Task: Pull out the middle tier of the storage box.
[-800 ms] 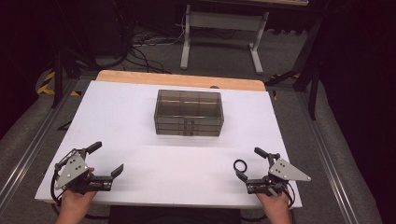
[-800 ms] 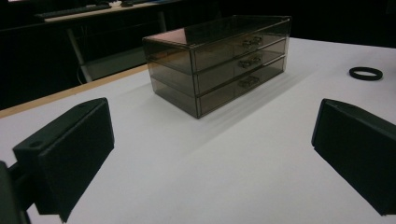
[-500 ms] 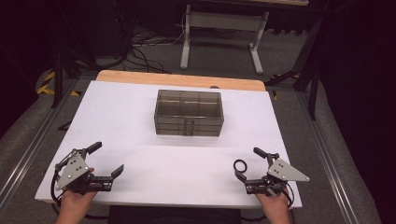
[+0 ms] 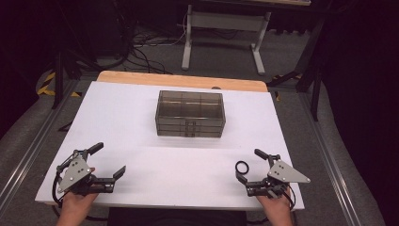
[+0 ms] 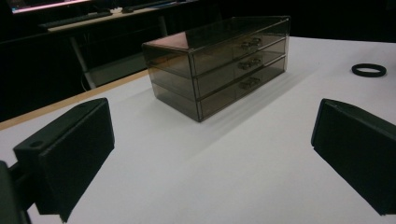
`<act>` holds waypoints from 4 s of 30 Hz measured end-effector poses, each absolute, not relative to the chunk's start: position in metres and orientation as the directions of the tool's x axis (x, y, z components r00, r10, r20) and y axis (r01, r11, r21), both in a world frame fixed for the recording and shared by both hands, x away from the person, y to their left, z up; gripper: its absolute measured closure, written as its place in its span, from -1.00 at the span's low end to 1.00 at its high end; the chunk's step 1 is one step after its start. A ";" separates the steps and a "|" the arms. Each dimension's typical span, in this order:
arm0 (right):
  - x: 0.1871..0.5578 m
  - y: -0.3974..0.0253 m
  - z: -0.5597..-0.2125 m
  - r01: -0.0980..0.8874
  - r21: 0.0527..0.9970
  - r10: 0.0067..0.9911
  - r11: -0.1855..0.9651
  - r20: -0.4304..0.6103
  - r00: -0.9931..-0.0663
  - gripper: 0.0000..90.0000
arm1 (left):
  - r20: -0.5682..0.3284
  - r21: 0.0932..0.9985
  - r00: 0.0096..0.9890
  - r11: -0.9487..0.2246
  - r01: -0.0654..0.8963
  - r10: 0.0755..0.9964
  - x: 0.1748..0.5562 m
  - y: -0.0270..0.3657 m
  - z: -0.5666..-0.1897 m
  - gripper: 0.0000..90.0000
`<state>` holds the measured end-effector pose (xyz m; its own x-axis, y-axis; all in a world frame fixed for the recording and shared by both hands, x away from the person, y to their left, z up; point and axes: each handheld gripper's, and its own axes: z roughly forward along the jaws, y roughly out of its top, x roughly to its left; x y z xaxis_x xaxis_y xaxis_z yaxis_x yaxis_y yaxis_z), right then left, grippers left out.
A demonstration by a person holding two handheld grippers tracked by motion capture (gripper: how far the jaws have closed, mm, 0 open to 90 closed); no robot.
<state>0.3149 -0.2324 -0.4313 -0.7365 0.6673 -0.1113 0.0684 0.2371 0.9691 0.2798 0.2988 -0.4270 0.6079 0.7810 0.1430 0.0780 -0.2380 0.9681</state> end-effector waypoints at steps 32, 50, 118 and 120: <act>0.340 -0.187 -0.404 0.097 0.933 0.591 0.346 -0.136 -0.795 -0.96 | 0.121 0.965 0.599 -0.236 0.116 0.792 0.282 0.300 -0.428 -0.99; 0.359 -0.148 -0.396 0.090 0.919 0.527 0.385 -0.139 -0.838 -0.97 | 0.124 0.963 0.605 -0.243 0.119 0.787 0.283 0.299 -0.429 -0.99; 0.358 -0.053 -0.387 -0.176 0.540 0.377 0.823 -0.752 -0.541 -0.59 | 0.138 0.959 0.607 -0.259 0.115 0.782 0.285 0.300 -0.429 -0.99; 0.357 -0.051 -0.390 -0.188 0.514 0.358 0.837 -0.774 -0.523 -0.56 | 0.138 0.959 0.607 -0.258 0.114 0.783 0.285 0.300 -0.429 -0.99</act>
<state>0.3575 -0.0505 -0.3899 -0.5225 0.3579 -0.7739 -0.1875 0.8372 0.5137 0.2846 0.2996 -0.4292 0.6070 0.7826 0.1380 0.1142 -0.2577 0.9594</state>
